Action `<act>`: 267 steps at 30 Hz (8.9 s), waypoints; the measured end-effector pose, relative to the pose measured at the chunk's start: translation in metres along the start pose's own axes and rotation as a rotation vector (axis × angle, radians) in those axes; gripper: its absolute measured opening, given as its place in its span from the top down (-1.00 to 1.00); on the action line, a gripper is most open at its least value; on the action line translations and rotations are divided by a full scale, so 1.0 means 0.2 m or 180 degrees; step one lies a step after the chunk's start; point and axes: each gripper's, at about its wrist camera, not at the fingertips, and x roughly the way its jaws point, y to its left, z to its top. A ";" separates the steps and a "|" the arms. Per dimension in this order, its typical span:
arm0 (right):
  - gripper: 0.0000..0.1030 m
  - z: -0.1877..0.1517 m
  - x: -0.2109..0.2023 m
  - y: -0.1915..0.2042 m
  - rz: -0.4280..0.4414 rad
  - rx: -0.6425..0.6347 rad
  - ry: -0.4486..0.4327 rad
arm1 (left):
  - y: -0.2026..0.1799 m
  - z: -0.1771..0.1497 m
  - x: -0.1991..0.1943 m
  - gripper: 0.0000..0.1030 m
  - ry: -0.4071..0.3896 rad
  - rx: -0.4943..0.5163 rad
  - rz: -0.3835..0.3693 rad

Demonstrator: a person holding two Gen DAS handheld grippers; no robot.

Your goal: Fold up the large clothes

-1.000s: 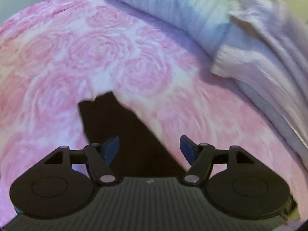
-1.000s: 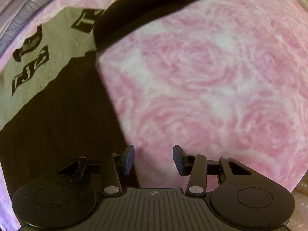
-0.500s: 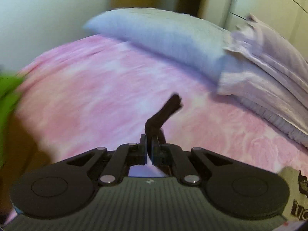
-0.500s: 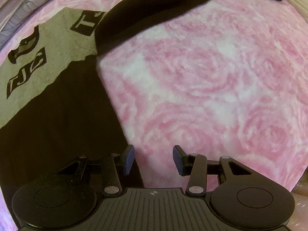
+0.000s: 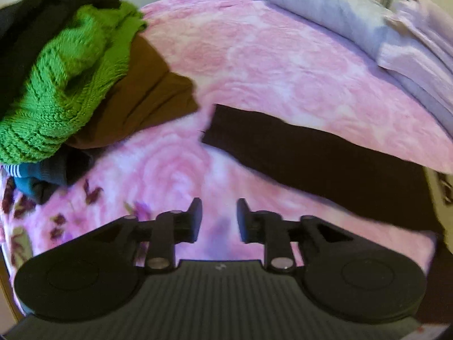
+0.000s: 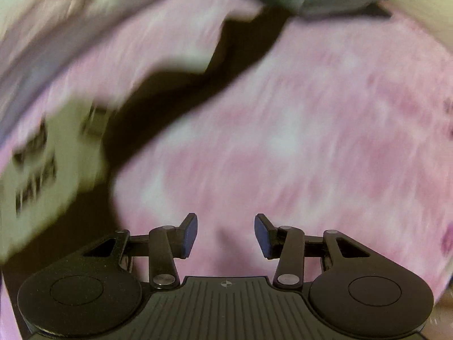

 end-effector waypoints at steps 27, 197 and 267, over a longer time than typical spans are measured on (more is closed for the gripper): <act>0.99 0.92 0.00 -0.68 0.0528 0.0279 -0.1401 | -0.82 -0.60 -0.55 0.32 0.0314 0.0090 -0.0344; -0.33 -1.53 -1.85 -0.59 0.1160 -0.2433 -0.0092 | -0.08 -1.68 -2.71 -0.33 -0.0110 0.2219 -0.1338; -0.33 -0.36 0.10 0.19 0.0019 -0.0713 0.0387 | -1.76 -0.72 -0.61 0.40 0.0133 0.2155 -0.3119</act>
